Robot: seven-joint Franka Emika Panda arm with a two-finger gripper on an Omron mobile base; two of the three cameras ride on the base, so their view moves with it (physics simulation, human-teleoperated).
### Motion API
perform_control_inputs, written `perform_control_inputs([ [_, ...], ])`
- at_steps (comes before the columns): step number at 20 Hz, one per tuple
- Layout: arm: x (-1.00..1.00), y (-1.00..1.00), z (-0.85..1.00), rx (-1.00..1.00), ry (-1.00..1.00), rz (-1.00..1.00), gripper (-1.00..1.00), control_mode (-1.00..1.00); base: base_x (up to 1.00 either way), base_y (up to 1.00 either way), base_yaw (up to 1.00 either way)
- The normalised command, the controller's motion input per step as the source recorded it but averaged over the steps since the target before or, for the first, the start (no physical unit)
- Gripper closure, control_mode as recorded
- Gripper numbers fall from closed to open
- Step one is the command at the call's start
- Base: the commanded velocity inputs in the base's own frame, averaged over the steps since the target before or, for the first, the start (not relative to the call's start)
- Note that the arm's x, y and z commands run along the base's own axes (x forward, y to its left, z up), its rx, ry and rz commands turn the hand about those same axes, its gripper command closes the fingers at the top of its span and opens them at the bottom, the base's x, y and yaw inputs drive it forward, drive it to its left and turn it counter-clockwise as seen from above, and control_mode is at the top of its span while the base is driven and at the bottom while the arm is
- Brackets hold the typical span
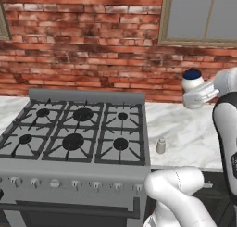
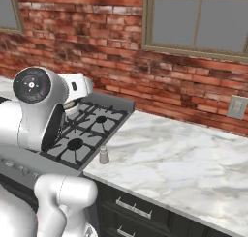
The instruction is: Take 2 condiments from the cabinet and move them on the counter near the stove.Make sure the condiments are lined up with each other, next to each other.
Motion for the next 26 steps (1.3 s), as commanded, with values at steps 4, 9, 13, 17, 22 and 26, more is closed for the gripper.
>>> perform_control_inputs([
  [4,0.0,-0.71,-0.32,-0.07,-0.01,0.2,1.0,-1.0,0.0,0.0,0.0],
  [9,0.0,-0.48,-0.29,-0.01,0.0,0.3,1.0,-1.0,0.0,0.0,0.0],
  [13,0.0,-0.06,-0.4,0.02,-0.01,0.3,1.0,-1.0,0.0,0.0,0.0],
  [17,0.04,0.0,-0.5,0.09,-0.05,0.21,1.0,-1.0,0.0,0.0,0.0],
  [22,0.03,-0.01,-0.41,0.1,-0.02,0.12,1.0,-1.0,0.0,0.0,0.0],
  [26,0.11,0.0,-0.43,0.04,0.0,0.02,1.0,-1.0,0.0,0.0,0.0],
])
